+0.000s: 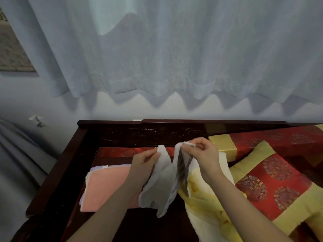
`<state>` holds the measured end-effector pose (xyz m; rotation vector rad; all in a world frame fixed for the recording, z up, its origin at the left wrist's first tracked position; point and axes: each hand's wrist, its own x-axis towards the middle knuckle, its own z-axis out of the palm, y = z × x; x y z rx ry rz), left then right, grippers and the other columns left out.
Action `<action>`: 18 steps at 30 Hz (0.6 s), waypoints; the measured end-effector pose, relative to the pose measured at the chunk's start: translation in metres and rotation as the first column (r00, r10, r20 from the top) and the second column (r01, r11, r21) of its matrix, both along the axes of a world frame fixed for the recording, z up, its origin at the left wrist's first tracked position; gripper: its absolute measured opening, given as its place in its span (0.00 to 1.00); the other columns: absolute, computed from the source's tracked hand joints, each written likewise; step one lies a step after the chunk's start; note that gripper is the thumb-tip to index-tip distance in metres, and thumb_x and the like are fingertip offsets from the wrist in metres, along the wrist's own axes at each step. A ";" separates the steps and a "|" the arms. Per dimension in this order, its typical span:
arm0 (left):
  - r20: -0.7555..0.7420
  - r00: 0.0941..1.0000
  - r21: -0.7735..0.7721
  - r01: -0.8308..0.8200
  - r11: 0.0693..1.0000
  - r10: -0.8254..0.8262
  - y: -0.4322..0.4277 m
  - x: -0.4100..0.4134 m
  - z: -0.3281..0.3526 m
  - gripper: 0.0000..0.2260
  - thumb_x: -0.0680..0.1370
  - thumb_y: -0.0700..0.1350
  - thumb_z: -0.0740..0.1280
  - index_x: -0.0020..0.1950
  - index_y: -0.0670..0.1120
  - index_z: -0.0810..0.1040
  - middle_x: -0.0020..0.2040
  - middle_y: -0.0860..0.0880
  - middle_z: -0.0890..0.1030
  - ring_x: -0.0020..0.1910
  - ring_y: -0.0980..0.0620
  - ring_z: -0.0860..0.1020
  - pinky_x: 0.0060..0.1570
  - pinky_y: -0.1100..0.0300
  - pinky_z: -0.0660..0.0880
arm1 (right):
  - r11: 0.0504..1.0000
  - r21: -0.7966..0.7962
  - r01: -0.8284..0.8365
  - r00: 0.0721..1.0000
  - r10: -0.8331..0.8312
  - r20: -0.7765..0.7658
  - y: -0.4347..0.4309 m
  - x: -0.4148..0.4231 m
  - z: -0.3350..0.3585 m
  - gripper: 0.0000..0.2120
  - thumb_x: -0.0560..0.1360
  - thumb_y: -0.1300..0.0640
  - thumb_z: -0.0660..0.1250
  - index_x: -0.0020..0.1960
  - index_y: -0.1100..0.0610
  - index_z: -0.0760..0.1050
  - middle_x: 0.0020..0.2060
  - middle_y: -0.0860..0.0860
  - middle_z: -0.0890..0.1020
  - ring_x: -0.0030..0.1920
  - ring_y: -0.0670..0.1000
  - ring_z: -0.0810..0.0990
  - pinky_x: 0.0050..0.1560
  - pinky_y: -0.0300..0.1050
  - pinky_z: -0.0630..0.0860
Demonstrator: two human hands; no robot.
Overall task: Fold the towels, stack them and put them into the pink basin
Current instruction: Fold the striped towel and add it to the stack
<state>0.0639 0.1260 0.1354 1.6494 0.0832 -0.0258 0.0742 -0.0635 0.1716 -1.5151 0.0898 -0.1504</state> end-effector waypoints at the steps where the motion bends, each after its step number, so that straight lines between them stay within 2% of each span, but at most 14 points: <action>1: -0.005 1.000 -0.012 -0.022 1.000 0.022 0.000 0.000 0.001 0.08 0.76 0.45 0.68 0.54 0.52 0.83 0.48 0.53 0.84 0.49 0.53 0.81 0.57 0.47 0.77 | 0.988 0.109 0.108 0.993 -0.102 -0.061 0.003 -0.001 -0.002 0.08 0.64 0.66 0.77 0.40 0.61 0.79 0.35 0.53 0.82 0.38 0.49 0.81 0.39 0.39 0.78; 2: -0.004 0.999 -0.020 -0.045 0.999 0.044 -0.001 0.001 0.002 0.09 0.77 0.43 0.67 0.56 0.50 0.82 0.49 0.53 0.84 0.50 0.53 0.81 0.57 0.50 0.77 | 0.974 0.159 0.161 0.984 -0.147 -0.096 0.005 -0.001 -0.004 0.08 0.64 0.65 0.77 0.40 0.61 0.81 0.35 0.53 0.83 0.38 0.49 0.81 0.39 0.39 0.79; 4: 0.004 0.998 -0.025 -0.068 0.997 0.068 -0.002 0.003 0.002 0.11 0.77 0.41 0.66 0.58 0.47 0.81 0.51 0.52 0.84 0.51 0.52 0.81 0.56 0.53 0.78 | 0.984 0.120 0.128 0.990 -0.119 -0.079 0.008 -0.002 -0.008 0.06 0.66 0.65 0.76 0.42 0.60 0.83 0.37 0.52 0.85 0.40 0.49 0.83 0.43 0.40 0.80; 7: 0.017 0.998 -0.029 -0.058 0.998 0.058 -0.003 0.005 0.003 0.11 0.77 0.40 0.66 0.58 0.44 0.80 0.49 0.53 0.84 0.47 0.58 0.82 0.49 0.61 0.78 | 0.988 -0.139 -0.066 0.995 0.076 0.068 0.007 -0.002 -0.010 0.06 0.70 0.64 0.73 0.45 0.57 0.85 0.42 0.51 0.86 0.45 0.47 0.83 0.47 0.40 0.78; 9: 0.034 0.999 -0.010 -0.027 1.000 0.028 -0.003 0.004 0.005 0.10 0.77 0.39 0.66 0.57 0.44 0.81 0.45 0.55 0.84 0.42 0.61 0.82 0.44 0.65 0.78 | 0.925 -0.323 -0.201 0.964 0.244 0.101 0.006 0.002 -0.011 0.06 0.71 0.62 0.72 0.48 0.57 0.85 0.43 0.50 0.85 0.46 0.46 0.82 0.47 0.37 0.77; 11: 0.058 0.998 0.010 0.018 1.000 -0.018 -0.003 0.001 0.007 0.09 0.77 0.37 0.66 0.52 0.49 0.81 0.40 0.58 0.85 0.41 0.61 0.82 0.41 0.67 0.78 | 0.858 -0.438 -0.267 0.936 0.339 0.094 0.007 0.005 -0.013 0.06 0.72 0.61 0.71 0.48 0.56 0.84 0.44 0.49 0.84 0.46 0.45 0.82 0.47 0.37 0.77; 14: 0.053 0.996 0.020 0.073 0.997 -0.074 -0.002 -0.005 0.005 0.09 0.76 0.37 0.67 0.52 0.48 0.82 0.38 0.59 0.85 0.41 0.60 0.82 0.40 0.68 0.77 | 0.826 -0.490 -0.279 0.927 0.365 0.087 0.012 0.006 -0.018 0.06 0.71 0.61 0.73 0.47 0.53 0.82 0.40 0.47 0.84 0.41 0.43 0.82 0.43 0.37 0.76; 18: -0.007 0.992 -0.009 0.122 0.992 -0.123 0.002 -0.011 0.004 0.08 0.76 0.40 0.68 0.53 0.47 0.83 0.36 0.58 0.84 0.38 0.62 0.81 0.38 0.68 0.74 | 0.812 -0.521 -0.261 0.930 0.357 0.090 0.014 0.006 -0.019 0.13 0.69 0.61 0.75 0.46 0.55 0.71 0.34 0.51 0.83 0.36 0.44 0.80 0.37 0.31 0.73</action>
